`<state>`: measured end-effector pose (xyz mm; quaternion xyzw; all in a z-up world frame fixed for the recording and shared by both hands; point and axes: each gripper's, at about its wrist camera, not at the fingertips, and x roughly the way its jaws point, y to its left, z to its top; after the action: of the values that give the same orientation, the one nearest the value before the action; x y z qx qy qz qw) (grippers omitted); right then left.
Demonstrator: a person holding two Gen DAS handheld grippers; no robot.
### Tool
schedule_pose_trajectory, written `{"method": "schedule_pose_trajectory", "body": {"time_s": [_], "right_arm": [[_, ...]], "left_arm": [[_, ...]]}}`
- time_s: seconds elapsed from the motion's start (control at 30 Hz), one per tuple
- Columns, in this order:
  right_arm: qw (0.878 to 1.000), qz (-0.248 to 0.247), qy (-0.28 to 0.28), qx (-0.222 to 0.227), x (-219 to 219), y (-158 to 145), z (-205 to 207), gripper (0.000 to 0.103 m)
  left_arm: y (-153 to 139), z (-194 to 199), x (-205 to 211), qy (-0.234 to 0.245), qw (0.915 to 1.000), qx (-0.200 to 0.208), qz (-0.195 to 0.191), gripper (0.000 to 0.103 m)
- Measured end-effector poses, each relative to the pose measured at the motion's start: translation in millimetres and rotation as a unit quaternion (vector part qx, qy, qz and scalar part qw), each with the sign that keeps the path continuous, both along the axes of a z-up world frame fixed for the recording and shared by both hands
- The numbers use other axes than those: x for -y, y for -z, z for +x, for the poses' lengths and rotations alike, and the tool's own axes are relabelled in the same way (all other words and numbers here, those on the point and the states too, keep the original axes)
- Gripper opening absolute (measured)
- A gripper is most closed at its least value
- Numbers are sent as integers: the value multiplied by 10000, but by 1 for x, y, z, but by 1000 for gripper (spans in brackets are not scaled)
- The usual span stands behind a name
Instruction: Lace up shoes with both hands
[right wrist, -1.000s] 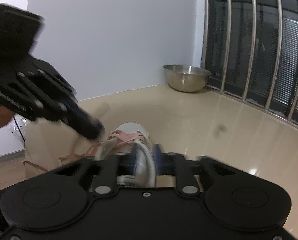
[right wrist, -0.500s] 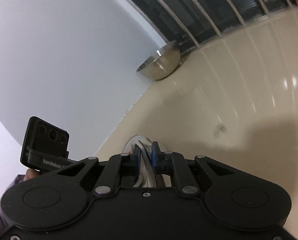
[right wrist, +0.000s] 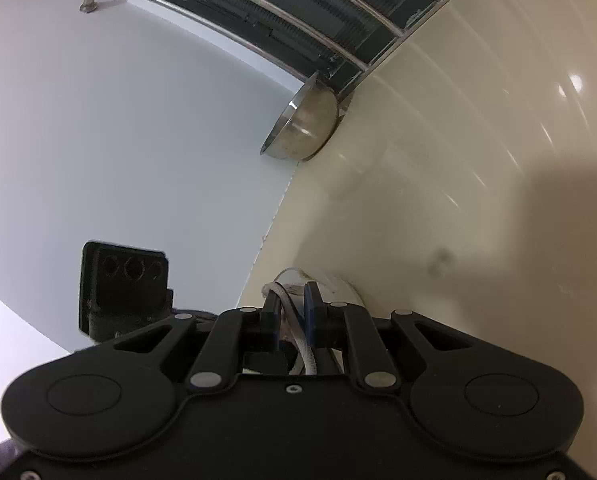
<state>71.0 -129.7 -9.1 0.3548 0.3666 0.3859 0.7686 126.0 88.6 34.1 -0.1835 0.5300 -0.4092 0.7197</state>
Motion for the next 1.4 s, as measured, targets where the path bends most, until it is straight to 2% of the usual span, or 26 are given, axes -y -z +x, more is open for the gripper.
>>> {"method": "schedule_pose_trajectory", "body": {"time_s": [0.1, 0.17, 0.33, 0.47, 0.53, 0.67, 0.73, 0.8, 0.9, 0.97, 1.03, 1.13, 1.17, 1.2, 1.3, 1.4], "right_arm": [[10000, 53, -3, -33, 0, 1, 1, 12], [9998, 172, -13, -103, 2, 4, 1, 12], [9986, 449, -2, -272, 7, 12, 2, 12], [9976, 579, 50, -371, 9, 16, 2, 12], [9983, 500, 72, -289, 6, 14, 0, 12], [9994, -170, -37, 304, -5, -4, -11, 13], [9964, -552, -86, 643, -11, -15, -19, 16], [9955, -574, -169, 733, -7, -20, -18, 21], [9983, 432, 69, 391, 13, -10, -3, 35], [9993, 351, 16, 116, 7, -6, 10, 34], [9994, 159, -290, -82, -9, -1, 18, 33], [9987, 225, -440, -130, -19, 3, 19, 18], [9988, 207, -423, -124, -20, 2, 18, 7], [9989, 172, -426, -54, -21, 1, 17, 1], [9991, -44, -346, 241, -25, -8, 9, 0], [9998, 67, -9, 189, -25, -5, 0, 0]], "left_arm": [[0, 5, -2, -128, 9999, 8, -65, 3], [0, 8, -8, -221, 9997, 102, -15, 3], [-4, 3, -2, -48, 9990, 405, 190, 4], [-5, -3, -1, -192, 9979, 528, 322, 3], [-8, -6, 3, -236, 9966, 643, 451, 3], [-10, -7, 7, -261, 9953, 763, 544, 3], [-9, -7, 8, -235, 9952, 794, 525, 3], [-9, -8, 7, -269, 9952, 800, 500, 3], [-8, -7, 7, -279, 9951, 809, 495, 3], [-8, -7, 8, -284, 9951, 804, 501, 3], [-8, -7, 8, -296, 9951, 799, 509, 3], [-8, -8, 8, -338, 9951, 779, 513, 3], [-8, -8, 8, -349, 9951, 768, 513, 3], [-8, -7, 8, -359, 9952, 757, 512, 3], [-10, -8, 8, -391, 9946, 775, 561, 3], [-28, -20, 14, -441, 9887, 1002, 1027, 6]]}}
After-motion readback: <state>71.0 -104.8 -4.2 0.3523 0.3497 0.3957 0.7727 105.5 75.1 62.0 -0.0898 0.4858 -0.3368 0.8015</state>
